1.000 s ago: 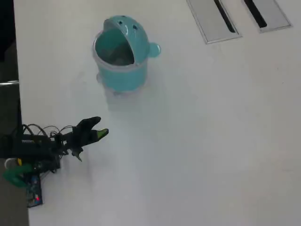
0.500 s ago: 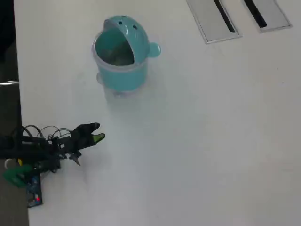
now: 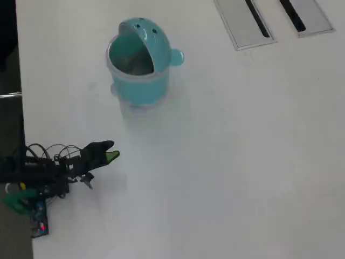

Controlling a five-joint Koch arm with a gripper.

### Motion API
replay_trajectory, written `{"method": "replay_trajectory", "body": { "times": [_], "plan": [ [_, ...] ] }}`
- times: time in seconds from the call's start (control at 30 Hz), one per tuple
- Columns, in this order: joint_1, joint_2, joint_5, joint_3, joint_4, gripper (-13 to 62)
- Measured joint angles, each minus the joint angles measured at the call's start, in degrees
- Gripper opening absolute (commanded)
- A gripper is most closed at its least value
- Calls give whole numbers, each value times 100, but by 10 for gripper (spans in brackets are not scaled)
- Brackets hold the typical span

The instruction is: Grasp RGB lego blocks and put them in the bin one by one.

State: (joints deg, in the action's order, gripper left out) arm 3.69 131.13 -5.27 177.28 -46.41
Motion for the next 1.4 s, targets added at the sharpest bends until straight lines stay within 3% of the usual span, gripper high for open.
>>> {"method": "replay_trajectory", "body": {
  "times": [1.4],
  "plan": [
    [-123, 0, 193, 9, 3182, 353]
  ]
}}
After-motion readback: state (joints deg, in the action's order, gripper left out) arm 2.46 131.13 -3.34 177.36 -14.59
